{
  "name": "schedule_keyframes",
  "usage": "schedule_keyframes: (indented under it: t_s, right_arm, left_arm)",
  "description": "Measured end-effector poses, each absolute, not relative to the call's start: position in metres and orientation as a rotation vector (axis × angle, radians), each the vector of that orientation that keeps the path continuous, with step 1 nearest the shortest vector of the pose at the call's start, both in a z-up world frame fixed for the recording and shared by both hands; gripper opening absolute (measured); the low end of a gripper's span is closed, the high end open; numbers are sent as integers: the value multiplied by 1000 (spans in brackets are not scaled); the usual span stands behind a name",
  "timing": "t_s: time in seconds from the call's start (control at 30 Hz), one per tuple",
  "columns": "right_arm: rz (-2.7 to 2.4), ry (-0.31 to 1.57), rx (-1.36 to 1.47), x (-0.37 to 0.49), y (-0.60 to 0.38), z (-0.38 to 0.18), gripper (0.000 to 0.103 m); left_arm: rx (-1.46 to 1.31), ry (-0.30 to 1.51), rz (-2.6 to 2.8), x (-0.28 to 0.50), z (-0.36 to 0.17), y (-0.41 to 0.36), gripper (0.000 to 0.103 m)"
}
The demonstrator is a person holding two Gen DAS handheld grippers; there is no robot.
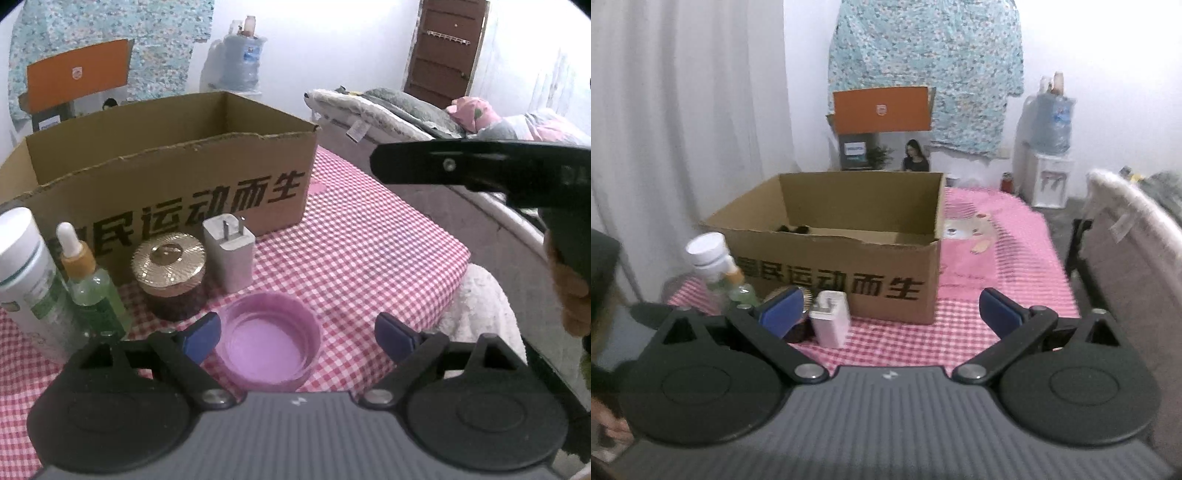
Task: Organize rigid objects
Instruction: 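Reach the right gripper toward the pink lid, then close the right gripper on the rim of the pink lid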
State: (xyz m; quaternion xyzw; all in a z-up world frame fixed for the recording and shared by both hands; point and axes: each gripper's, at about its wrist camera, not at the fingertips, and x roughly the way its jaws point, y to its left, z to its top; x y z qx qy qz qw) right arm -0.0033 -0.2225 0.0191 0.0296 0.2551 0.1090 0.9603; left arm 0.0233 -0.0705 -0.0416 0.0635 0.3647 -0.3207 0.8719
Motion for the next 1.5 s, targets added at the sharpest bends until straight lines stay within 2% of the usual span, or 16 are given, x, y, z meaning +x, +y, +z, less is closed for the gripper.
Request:
schedule_keyframes:
  t_s: [0.07,0.2,0.37,0.53,0.7,0.9,0.97,1.03,1.1,1.2,1.33,1.37,1.5]
  right_arm:
    - [255,542,74,-3,-221,13,102]
    - [207,711,90,18,-214,-12,102]
    - [257,762,138,28,-207,-28,99]
    - [340,815,131,36,-192,-39,88]
    - [380,877,129,46,-184,-51,54]
    - [418,928,149,57,-184,-58,45]
    - [422,932,149,58,-183,-59,42]
    - [422,934,143,60,-183,-60,36]
    - [423,937,144,61,-183,-60,28]
    - [420,937,136,60,-182,-61,21]
    - [429,940,127,58,-180,-61,17]
    - [426,937,127,58,-179,-60,17]
    - [407,921,122,57,-180,-58,17]
  left_arm:
    - [142,767,-670,26,-45,-73,91]
    - [198,752,-641,26,-49,-80,91]
    - [273,753,-601,22,-55,-86,91]
    - [295,791,-568,26,-64,-86,91]
    - [316,813,-553,29,-70,-89,90]
    - [293,830,-553,36,-70,-89,89]
    - [291,830,-548,37,-69,-89,85]
    - [282,830,-540,38,-68,-89,82]
    - [280,834,-535,41,-68,-91,82]
    - [279,831,-527,40,-68,-91,82]
    - [280,836,-530,39,-66,-92,80]
    - [283,835,-528,39,-66,-93,74]
    - [281,838,-527,38,-62,-95,75]
